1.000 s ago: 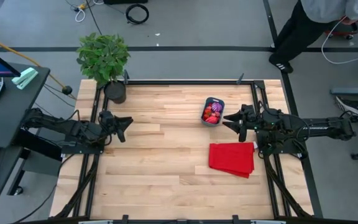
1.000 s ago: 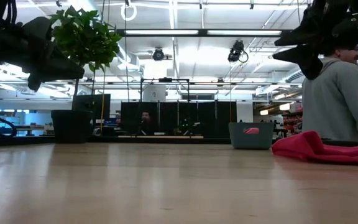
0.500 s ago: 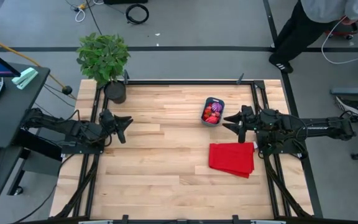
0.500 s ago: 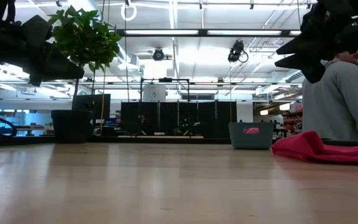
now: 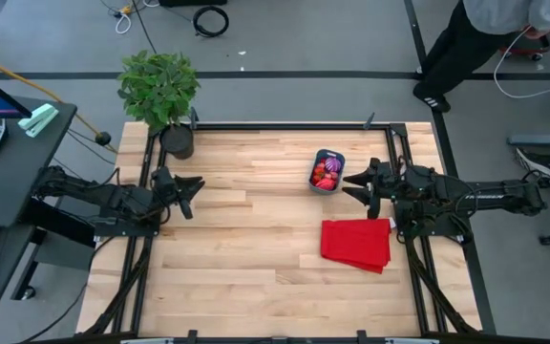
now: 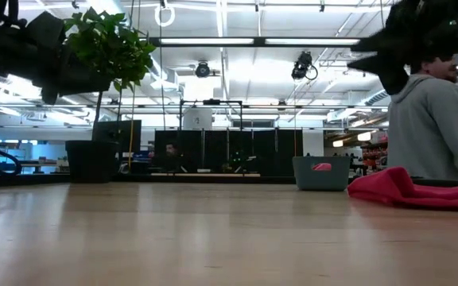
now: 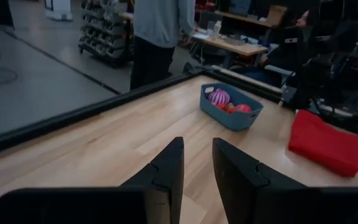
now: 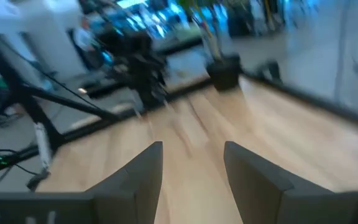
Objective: Pick and placing Produce into tupperware
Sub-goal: Return to Home Position
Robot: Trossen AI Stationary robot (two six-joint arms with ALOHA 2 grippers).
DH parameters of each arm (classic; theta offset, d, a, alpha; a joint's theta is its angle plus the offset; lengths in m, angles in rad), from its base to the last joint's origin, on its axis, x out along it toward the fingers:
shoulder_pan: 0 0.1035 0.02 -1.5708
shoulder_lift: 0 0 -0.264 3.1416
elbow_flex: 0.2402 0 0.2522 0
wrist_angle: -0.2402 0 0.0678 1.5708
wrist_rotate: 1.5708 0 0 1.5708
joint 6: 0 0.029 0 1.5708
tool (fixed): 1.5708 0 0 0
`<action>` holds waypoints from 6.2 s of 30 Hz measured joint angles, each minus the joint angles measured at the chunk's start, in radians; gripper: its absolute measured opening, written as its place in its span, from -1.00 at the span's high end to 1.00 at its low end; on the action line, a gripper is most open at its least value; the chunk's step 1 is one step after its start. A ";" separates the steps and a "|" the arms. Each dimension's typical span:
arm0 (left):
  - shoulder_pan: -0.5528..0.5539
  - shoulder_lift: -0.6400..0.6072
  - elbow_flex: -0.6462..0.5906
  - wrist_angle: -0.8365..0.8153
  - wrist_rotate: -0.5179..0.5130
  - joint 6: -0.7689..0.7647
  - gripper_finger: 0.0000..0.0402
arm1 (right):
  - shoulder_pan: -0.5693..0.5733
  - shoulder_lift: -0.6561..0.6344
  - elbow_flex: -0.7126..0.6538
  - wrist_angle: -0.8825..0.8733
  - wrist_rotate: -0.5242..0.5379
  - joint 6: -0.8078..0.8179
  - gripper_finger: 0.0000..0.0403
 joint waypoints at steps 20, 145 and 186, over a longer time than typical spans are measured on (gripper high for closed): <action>0.000 0.000 0.000 -0.002 0.072 0.042 0.56 | 0.000 0.066 -0.001 0.064 -0.086 -0.083 0.11; -0.016 -0.249 0.000 -0.002 0.072 0.043 0.60 | 0.129 -0.415 -0.240 -0.100 -0.102 -0.081 0.11; -0.016 -0.249 0.000 -0.002 0.072 0.043 0.59 | 0.129 -0.414 -0.240 -0.100 -0.102 -0.081 0.11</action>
